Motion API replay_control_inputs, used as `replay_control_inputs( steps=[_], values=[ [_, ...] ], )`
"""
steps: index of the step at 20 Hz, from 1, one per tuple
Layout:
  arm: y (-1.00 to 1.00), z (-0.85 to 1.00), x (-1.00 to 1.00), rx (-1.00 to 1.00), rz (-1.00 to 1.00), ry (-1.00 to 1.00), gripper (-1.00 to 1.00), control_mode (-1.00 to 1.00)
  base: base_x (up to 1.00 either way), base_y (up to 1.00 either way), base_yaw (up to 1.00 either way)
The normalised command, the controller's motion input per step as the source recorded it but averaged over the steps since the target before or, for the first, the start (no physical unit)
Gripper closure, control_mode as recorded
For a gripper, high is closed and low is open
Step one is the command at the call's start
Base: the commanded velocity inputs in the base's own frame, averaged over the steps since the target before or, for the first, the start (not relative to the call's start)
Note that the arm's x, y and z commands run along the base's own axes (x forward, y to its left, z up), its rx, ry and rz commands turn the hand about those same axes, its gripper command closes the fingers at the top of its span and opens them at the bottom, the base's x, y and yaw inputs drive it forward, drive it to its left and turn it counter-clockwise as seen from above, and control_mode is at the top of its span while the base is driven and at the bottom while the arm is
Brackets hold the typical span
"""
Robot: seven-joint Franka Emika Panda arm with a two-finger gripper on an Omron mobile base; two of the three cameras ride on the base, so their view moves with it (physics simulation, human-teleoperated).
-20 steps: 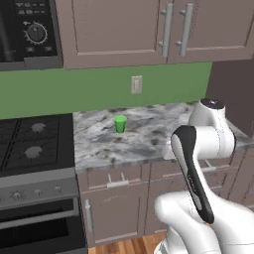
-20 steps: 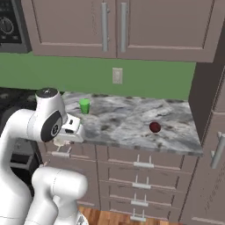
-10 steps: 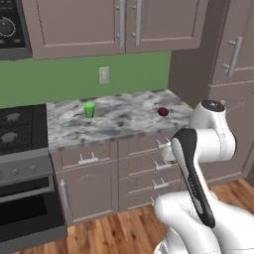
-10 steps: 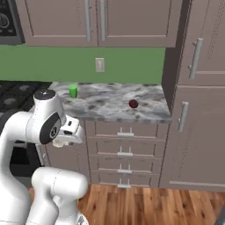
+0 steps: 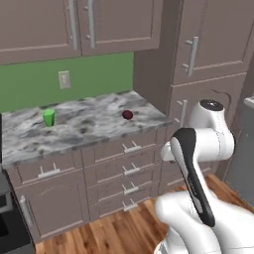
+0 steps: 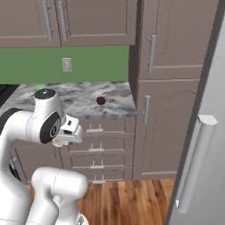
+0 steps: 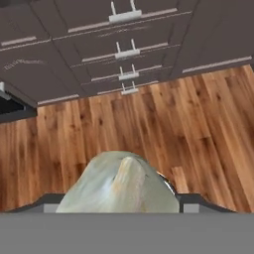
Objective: Place the garlic and potato inside the fridge drawer. Close the drawer after placing the vegetables.
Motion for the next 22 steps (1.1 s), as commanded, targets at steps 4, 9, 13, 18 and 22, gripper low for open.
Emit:
replay_control_inputs(
  steps=[4,9,13,18,22],
  values=[
    [0.00,0.00,0.00,0.00,0.00,0.00,1.00,1.00,0.00,-0.67,-0.46],
    [0.00,0.00,0.00,0.00,0.00,0.00,1.00,1.00,0.12,-0.29,-0.56],
    [0.00,0.00,0.00,0.00,0.00,0.00,1.00,1.00,0.00,0.70,-0.47],
    [0.00,0.00,0.00,0.00,0.00,0.00,1.00,1.00,0.33,0.50,-0.41],
    [0.00,0.00,0.00,0.00,0.00,0.00,1.00,1.00,0.59,0.41,-0.51]
  ],
)
